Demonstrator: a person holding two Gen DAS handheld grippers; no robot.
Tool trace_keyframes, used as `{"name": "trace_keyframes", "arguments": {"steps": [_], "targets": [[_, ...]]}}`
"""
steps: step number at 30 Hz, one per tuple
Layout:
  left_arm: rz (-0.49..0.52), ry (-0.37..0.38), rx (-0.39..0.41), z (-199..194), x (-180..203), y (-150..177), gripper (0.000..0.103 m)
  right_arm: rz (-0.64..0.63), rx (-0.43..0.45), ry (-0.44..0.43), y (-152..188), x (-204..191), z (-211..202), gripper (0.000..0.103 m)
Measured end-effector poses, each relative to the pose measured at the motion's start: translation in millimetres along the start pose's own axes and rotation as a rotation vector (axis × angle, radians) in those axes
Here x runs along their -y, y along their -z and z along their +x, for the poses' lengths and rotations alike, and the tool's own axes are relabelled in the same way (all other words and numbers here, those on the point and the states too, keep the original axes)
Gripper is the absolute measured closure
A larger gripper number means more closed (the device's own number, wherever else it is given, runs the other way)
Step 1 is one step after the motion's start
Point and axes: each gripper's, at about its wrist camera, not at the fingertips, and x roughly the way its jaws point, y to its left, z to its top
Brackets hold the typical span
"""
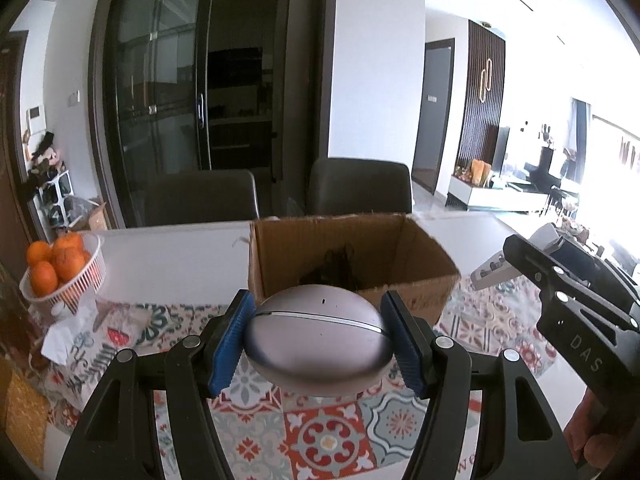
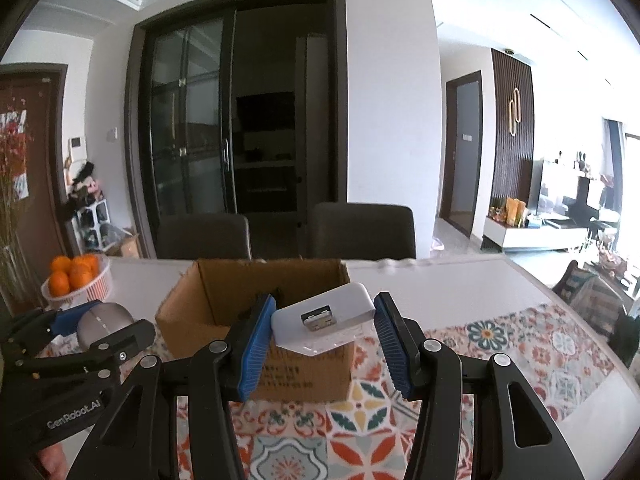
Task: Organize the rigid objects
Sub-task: 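Carry the silver speaker and white charger with both grippers over the box, then open both grippers to drop the speaker and charger into the box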
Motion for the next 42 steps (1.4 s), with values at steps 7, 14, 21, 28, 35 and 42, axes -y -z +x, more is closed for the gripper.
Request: {"name": "trace_keyframes", "arguments": {"steps": [7, 14, 21, 28, 35, 42], "targets": [[-0.007, -0.005, 0.035, 3.7, -3.2, -27.2, 0.038, 0.002, 0.039, -0.019, -22.9, -2.4, 6.4, 0.051], [-0.018, -0.001, 0.043, 20.4, -4.5, -48.5, 0.038, 0.0, 0.071, -0.045, -41.6, -8.2, 18.8, 0.053], [-0.006, 0.005, 0.018, 45.0, -6.4, -68.5, 0.038, -0.005, 0.088, -0.052, -55.0, -14.7, 40.2, 0.053], [-0.025, 0.012, -0.045, 73.3, -6.7, -83.1, 0.038, -0.007, 0.073, -0.076, -66.3, -16.6, 62.7, 0.053], [-0.054, 0.011, -0.116, 98.3, -12.5, -83.5, 0.038, -0.008, 0.011, -0.091, -68.9, -14.0, 92.0, 0.053], [-0.077, 0.014, -0.201, 124.3, -20.3, -76.9, 0.038, 0.001, -0.088, -0.118, -60.1, -13.4, 122.5, 0.053]]}}
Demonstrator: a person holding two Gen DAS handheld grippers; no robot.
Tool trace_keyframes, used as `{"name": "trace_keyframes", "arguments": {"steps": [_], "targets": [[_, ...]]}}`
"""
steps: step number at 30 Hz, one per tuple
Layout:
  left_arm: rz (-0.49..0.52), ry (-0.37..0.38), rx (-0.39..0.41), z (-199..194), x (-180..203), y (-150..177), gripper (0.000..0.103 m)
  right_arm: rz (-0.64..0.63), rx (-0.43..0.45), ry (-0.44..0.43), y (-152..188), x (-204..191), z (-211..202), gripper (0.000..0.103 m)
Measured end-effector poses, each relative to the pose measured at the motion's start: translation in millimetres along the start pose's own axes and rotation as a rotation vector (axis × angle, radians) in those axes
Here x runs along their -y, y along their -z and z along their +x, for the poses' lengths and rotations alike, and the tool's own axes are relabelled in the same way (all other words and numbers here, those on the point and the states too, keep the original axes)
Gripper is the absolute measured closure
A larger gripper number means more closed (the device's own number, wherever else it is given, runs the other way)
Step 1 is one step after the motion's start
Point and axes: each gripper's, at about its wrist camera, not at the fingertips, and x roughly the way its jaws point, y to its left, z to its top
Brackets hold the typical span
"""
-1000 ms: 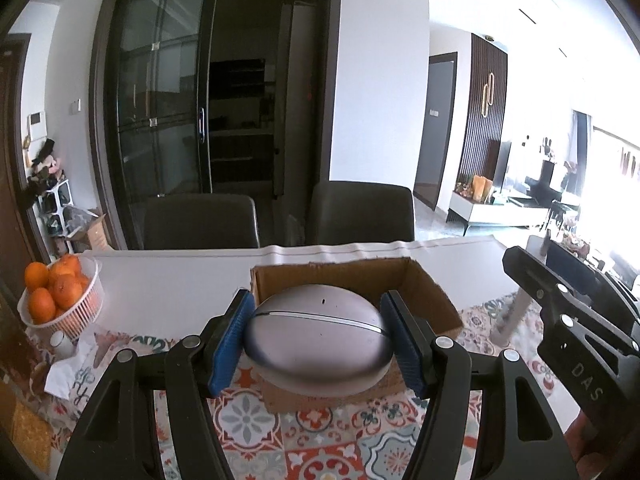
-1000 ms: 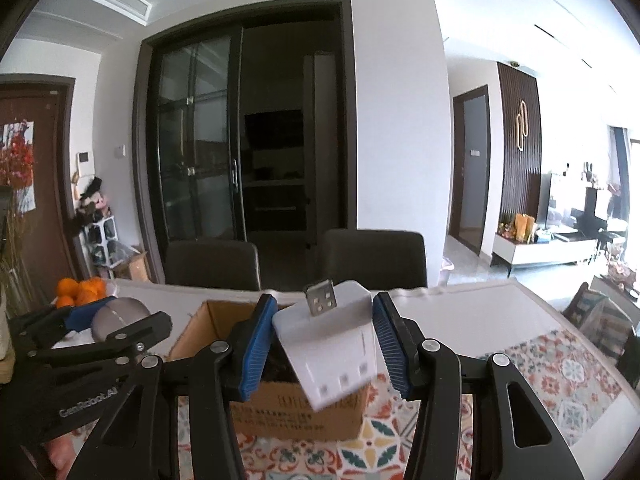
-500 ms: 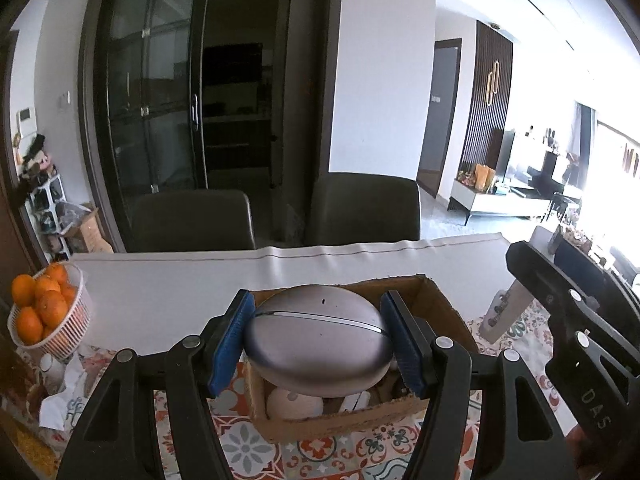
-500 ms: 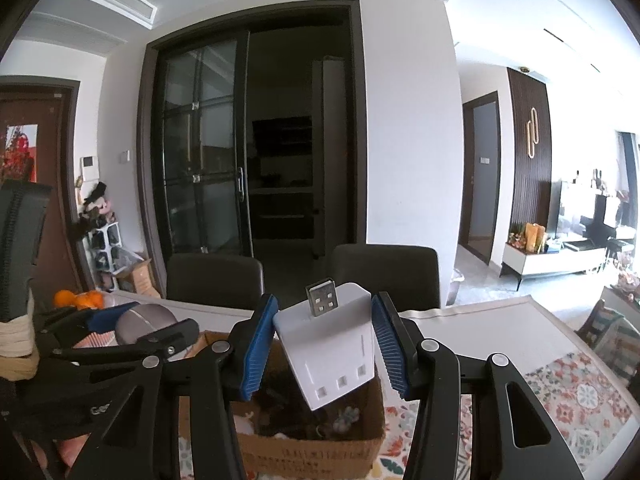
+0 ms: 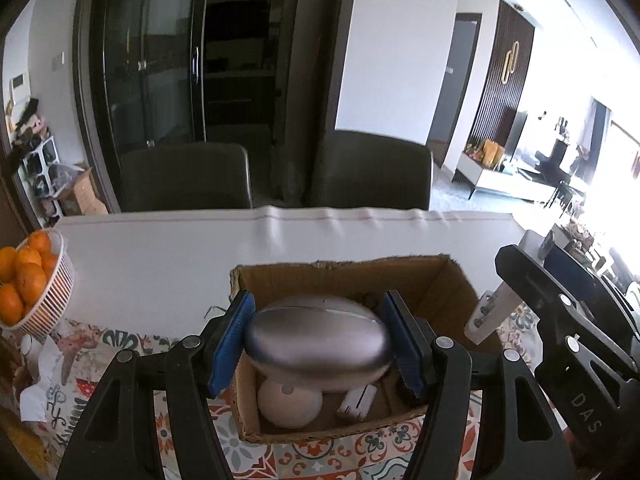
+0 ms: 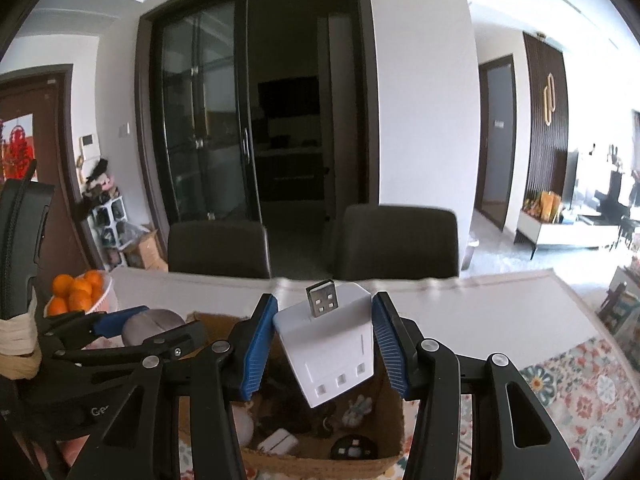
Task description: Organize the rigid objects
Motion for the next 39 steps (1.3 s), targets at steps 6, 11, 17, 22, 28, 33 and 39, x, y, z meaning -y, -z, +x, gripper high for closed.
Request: {"name": "trace_keyframes", "arguments": {"steps": [6, 11, 17, 22, 28, 33, 39], "targets": [[-0.01, -0.002, -0.041, 14.2, -2.3, 4.0, 0.033, 0.006, -0.064, 0.006, 7.5, 4.1, 20.2, 0.053], [-0.009, -0.043, -0.045, 12.5, -5.2, 7.4, 0.028, 0.031, -0.127, -0.003, 12.0, 8.8, 32.4, 0.048], [-0.012, -0.101, -0.021, -1.7, -9.5, 11.7, 0.022, 0.052, -0.165, 0.02, 16.4, 13.5, 30.9, 0.042], [-0.016, -0.133, 0.014, -25.4, -8.2, 17.4, 0.017, 0.04, -0.147, 0.056, 16.4, 11.7, 10.3, 0.032], [-0.014, -0.165, 0.08, -66.7, -4.2, 26.0, 0.007, 0.022, -0.105, 0.1, 9.2, 6.5, -30.6, 0.024], [0.008, -0.191, 0.141, -105.3, 3.9, 32.4, 0.0, 0.025, -0.058, 0.115, 5.4, 5.0, -71.8, 0.017], [0.035, -0.223, 0.201, -149.6, 15.2, 39.0, 0.0, 0.034, -0.035, 0.135, 1.9, 4.7, -107.7, 0.013]]}}
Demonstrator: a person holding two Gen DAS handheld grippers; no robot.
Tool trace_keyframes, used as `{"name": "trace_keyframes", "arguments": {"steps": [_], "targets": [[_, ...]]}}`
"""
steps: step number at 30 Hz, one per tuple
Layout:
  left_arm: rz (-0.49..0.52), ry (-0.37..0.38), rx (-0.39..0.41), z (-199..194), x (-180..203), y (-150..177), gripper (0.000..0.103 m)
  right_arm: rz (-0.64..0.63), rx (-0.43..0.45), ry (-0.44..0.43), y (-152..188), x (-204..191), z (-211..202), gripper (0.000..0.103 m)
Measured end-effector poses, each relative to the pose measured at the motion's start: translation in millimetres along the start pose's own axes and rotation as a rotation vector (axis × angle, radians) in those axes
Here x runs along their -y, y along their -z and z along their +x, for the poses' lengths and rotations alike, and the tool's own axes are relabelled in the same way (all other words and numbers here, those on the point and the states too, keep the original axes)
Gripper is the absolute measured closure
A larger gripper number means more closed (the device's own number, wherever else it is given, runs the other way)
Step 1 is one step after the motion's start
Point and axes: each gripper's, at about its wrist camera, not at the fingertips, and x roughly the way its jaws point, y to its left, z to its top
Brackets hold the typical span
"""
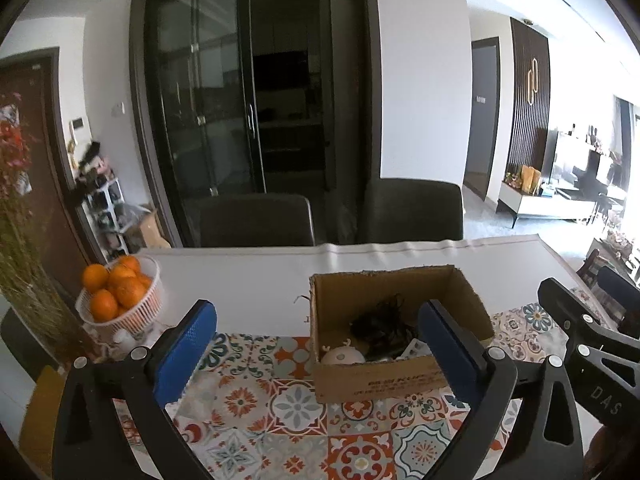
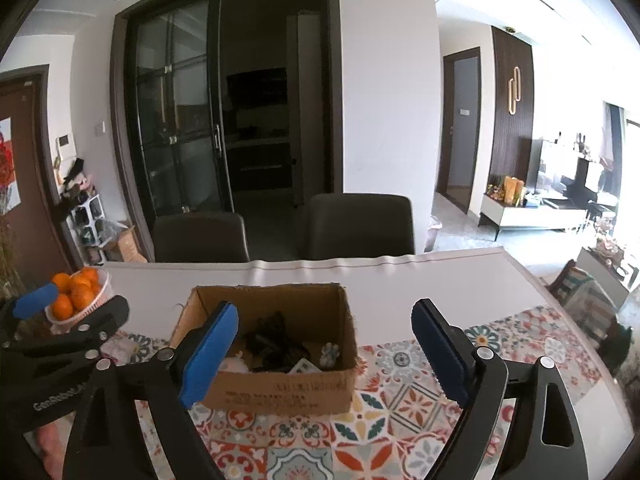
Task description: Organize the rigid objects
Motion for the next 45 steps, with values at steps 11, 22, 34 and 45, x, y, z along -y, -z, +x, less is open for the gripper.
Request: {"name": "trace_keyframes", "arguments": {"steps": [11, 22, 34, 45], "targets": [[0.013, -0.049, 0.088, -68.2, 2.6, 6.2, 0.0, 0.001, 0.049, -0.002, 0.2, 7.2, -60.0, 0.013], [0.045, -0.075, 0.154, -109.9, 8.5, 15.5, 0.0, 0.02, 0.059, -0.022, 7.9, 17.9, -93.6, 0.012], [0.016, 0.004, 0.122, -119.4, 6.8, 23.2, 0.0, -0.01, 0.089, -0.012, 14.0, 17.0, -118.8, 0.011], [0.019, 0.015, 0.126, -128.2, 4.6, 21.7, 0.0, -0.007, 0.101, -0.01, 15.8, 17.4, -125.3, 0.011]]}}
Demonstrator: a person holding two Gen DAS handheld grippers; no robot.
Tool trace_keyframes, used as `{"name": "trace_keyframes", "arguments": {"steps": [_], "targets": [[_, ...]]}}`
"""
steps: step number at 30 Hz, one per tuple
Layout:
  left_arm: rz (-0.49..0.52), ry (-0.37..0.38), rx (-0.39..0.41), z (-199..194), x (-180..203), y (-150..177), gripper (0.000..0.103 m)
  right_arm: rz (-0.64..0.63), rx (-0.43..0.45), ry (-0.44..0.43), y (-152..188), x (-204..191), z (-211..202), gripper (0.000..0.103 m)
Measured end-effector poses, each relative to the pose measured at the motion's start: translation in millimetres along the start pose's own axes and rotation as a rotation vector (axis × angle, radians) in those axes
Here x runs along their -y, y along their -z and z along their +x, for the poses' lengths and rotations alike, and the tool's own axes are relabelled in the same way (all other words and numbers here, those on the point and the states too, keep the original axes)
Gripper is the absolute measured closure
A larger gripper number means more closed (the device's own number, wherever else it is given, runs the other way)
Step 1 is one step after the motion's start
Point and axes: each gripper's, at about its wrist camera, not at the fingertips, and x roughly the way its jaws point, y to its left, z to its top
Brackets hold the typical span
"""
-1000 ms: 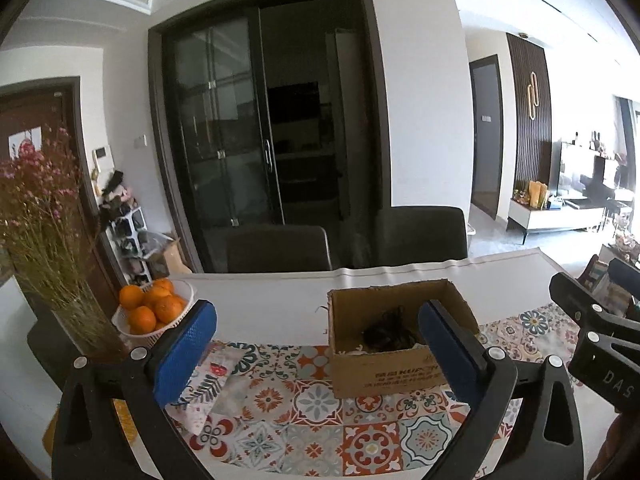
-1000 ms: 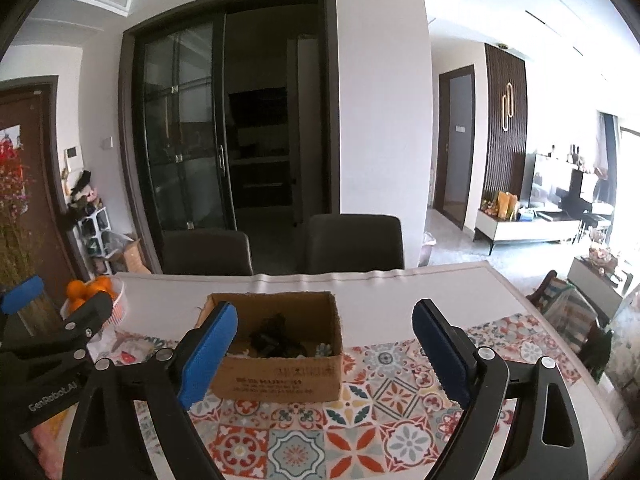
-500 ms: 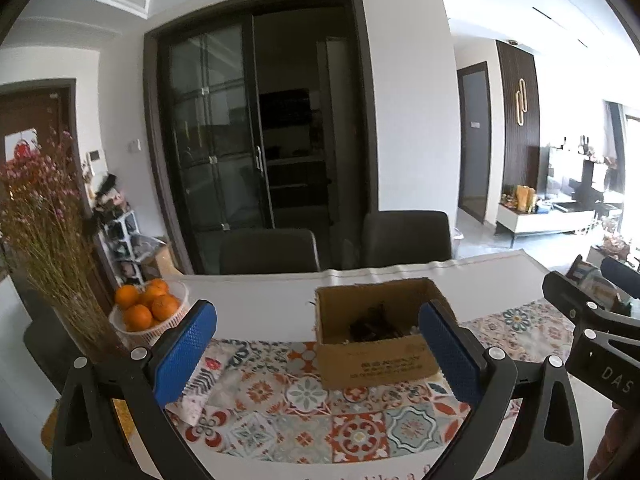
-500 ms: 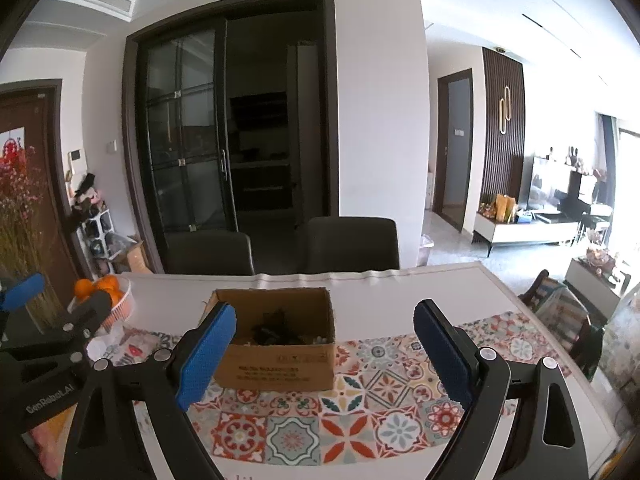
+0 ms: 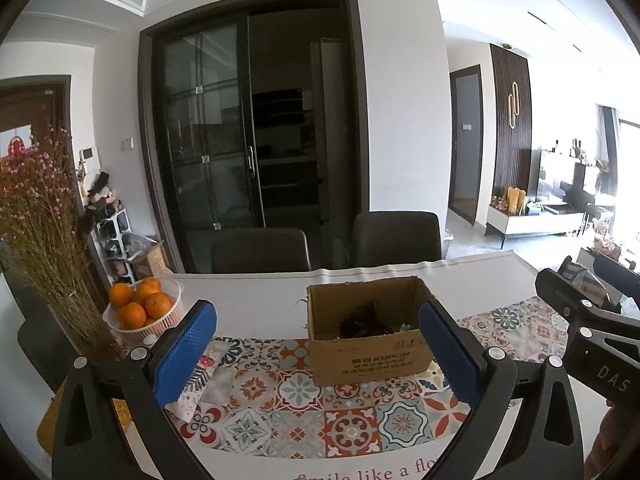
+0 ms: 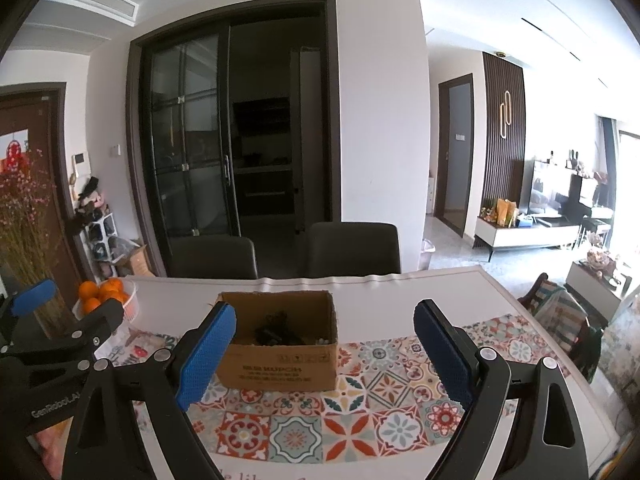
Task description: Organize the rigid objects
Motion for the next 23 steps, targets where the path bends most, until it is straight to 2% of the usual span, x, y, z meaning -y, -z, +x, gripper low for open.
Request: {"name": "trace_keyframes", "arguments": {"steps": [13, 23], "targets": [[-0.002, -0.002, 0.026, -12.1, 0.5, -1.4, 0.0, -0.003, 0.003, -0.012, -1.4, -1.2, -8.1, 0.011], [-0.013, -0.003, 0.015, -12.4, 0.7, -0.6, 0.0, 0.0, -0.001, -0.016, -3.2, -1.0, -9.8, 0.011]]}}
